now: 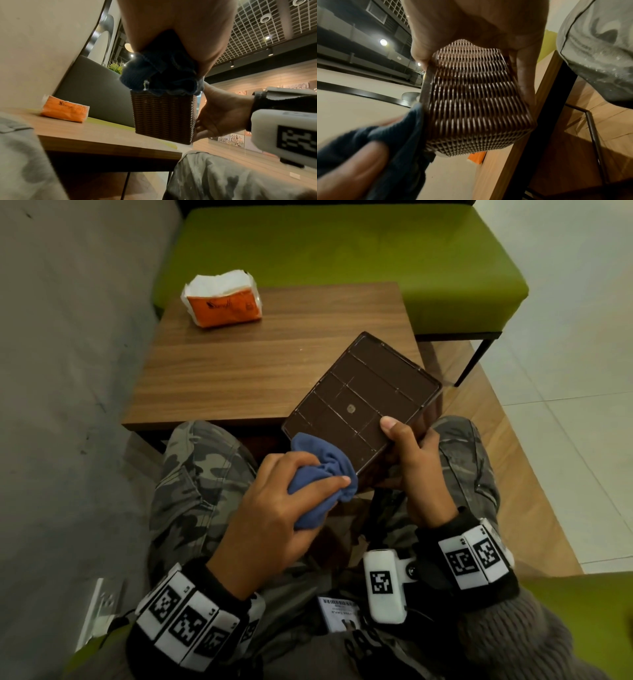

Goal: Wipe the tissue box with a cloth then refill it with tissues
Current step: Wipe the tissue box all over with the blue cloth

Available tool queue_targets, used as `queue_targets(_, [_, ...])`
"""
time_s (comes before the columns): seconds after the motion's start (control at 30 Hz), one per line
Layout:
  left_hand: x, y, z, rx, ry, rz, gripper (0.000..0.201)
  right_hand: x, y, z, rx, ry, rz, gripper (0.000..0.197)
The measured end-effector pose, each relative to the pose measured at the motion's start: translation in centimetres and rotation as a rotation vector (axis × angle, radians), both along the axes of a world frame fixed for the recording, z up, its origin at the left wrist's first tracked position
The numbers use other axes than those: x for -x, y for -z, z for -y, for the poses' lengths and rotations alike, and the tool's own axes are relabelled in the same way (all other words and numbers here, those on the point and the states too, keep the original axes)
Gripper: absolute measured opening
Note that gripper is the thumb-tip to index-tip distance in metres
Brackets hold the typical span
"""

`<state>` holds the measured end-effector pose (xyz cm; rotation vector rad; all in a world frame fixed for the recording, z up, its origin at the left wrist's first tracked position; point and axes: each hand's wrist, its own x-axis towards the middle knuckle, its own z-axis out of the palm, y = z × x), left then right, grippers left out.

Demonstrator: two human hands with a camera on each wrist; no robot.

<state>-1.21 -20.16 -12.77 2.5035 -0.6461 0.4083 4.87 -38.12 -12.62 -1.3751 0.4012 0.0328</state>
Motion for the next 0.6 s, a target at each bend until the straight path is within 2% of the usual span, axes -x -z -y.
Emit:
queue_targets(0.13, [-1.2,-0.5,-0.3,0.041,-0.082,-0.027,0.034,0.3,-0.1,-0.5,0.032,-0.054,0.030,0.096])
queue_targets(0.27, [-4.6,-1.6,-0.9,0.270,-0.319,-0.001,0.028,1.0,-0.3,-0.8,0.096,-0.121,0.086,0.094])
queue_targets(0.33, [-4.5,-1.9,-0.2,0.278,-0.288,-0.004,0.027,0.9,-0.4,-0.8,0.089,-0.111,0.094,0.090])
queue_targets(0.47, [-2.4,-1.9,0.8,0.136,-0.120,-0.005,0.031,0.9,-0.4,-0.6,0.095,-0.111,0.107,0.089])
queue_targets(0.6, [-4.1,-1.8,-1.3,0.159,-0.250,0.025,0.029,1.0,0.0,-0.9,0.086,-0.113,0.106,0.088])
